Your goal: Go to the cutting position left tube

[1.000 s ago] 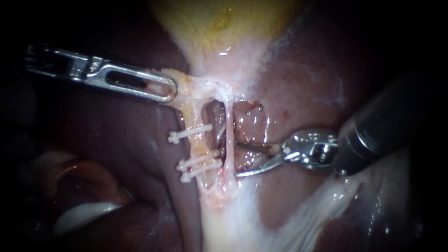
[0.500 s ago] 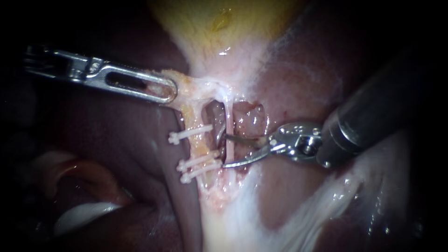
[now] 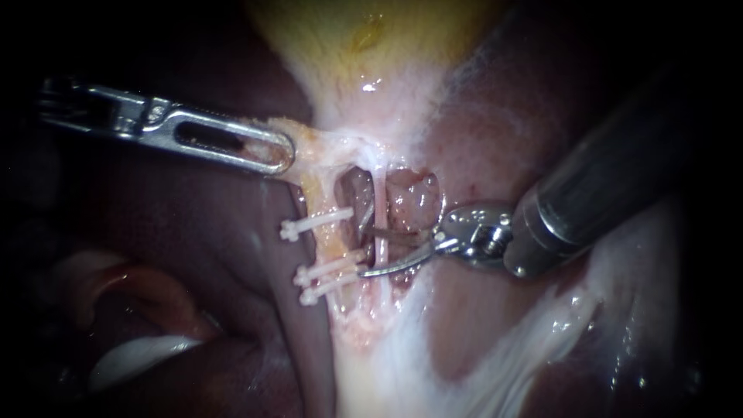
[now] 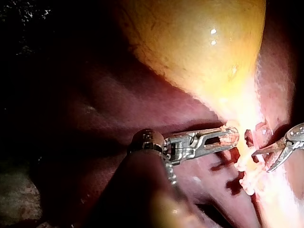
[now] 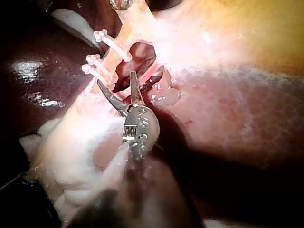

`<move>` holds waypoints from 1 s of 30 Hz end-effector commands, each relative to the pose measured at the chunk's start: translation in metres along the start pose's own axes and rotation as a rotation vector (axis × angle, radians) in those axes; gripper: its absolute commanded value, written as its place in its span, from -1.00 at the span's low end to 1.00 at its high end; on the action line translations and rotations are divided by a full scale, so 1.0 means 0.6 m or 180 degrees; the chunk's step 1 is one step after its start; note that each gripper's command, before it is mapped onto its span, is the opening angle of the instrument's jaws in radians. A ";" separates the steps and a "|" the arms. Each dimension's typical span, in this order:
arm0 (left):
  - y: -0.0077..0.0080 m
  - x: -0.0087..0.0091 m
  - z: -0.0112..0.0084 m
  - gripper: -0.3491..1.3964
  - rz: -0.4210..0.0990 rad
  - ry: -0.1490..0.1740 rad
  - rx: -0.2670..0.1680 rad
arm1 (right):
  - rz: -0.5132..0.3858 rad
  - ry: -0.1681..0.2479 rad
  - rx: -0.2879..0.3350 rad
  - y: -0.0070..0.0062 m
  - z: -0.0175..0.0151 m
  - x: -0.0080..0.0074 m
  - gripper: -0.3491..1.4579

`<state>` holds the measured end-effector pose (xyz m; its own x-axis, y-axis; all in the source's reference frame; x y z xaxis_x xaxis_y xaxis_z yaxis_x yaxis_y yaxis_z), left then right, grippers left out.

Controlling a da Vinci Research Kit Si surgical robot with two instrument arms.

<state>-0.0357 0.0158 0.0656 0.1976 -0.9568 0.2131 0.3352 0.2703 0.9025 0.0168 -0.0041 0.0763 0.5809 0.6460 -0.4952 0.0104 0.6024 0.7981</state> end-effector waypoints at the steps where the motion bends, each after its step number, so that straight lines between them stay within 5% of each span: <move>1: -0.0001 0.0000 0.0000 -0.81 0.0000 0.0000 0.0002 | 0.0000 0.0002 -0.0007 0.0003 -0.0001 0.0001 0.71; 11: -0.0007 0.0001 0.0002 -0.81 0.0017 0.0003 0.0005 | 0.0020 -0.0017 0.0027 0.0010 0.0015 0.0015 0.71; 30: -0.0007 0.0003 0.0004 -0.81 0.0018 0.0001 0.0002 | 0.0012 0.0111 0.0302 -0.0011 0.0053 0.0051 0.69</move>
<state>-0.0360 0.0155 0.0653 0.2000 -0.9552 0.2181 0.3334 0.2756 0.9016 0.0212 -0.0039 0.0753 0.5503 0.6663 -0.5031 0.0886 0.5526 0.8287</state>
